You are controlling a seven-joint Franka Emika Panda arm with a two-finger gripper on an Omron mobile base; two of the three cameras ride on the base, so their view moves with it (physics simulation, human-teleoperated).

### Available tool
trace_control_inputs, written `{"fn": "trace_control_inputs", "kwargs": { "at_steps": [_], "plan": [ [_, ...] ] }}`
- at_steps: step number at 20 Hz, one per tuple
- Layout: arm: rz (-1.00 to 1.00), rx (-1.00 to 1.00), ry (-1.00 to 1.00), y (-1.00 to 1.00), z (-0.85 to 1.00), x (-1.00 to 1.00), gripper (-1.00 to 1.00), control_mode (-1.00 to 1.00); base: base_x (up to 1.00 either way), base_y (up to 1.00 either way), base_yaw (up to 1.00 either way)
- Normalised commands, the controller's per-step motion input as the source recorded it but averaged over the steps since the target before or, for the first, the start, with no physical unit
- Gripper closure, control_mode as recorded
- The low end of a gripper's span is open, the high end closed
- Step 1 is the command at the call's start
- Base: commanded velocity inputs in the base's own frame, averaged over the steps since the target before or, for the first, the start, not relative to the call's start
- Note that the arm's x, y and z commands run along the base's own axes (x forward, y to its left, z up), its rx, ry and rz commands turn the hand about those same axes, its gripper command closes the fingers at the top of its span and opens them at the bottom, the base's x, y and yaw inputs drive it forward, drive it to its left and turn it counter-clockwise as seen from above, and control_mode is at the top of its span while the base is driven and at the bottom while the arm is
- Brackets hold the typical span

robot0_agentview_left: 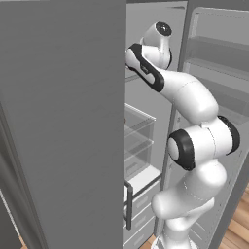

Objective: Retrieve the bottle and the shaker from the cabinet and place them next to the mixing bowl on the counter. Then add garlic from the fridge to the mixing bowl.

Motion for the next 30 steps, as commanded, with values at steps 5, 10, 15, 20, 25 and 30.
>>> {"fn": "trace_control_inputs", "kwargs": {
  "at_steps": [5,10,15,20,25,30],
  "plan": [
    [0.00,0.00,0.00,0.00,-0.05,0.03,-1.00,-1.00,0.00,0.00,0.00],
    [0.00,0.00,0.00,0.00,0.00,0.01,-1.00,-1.00,0.00,0.00,0.00],
    [0.00,0.00,0.00,0.00,-0.07,0.05,-1.00,-1.00,0.00,0.00,0.00],
    [0.00,0.00,0.00,0.00,-0.06,0.02,-1.00,-1.00,0.00,0.00,0.00],
    [0.00,0.00,0.00,0.00,-0.07,0.01,-1.00,-1.00,0.00,0.00,0.00],
    [0.00,0.00,0.00,0.00,-0.17,0.01,-1.00,-1.00,0.00,0.00,0.00]
  ]
}}
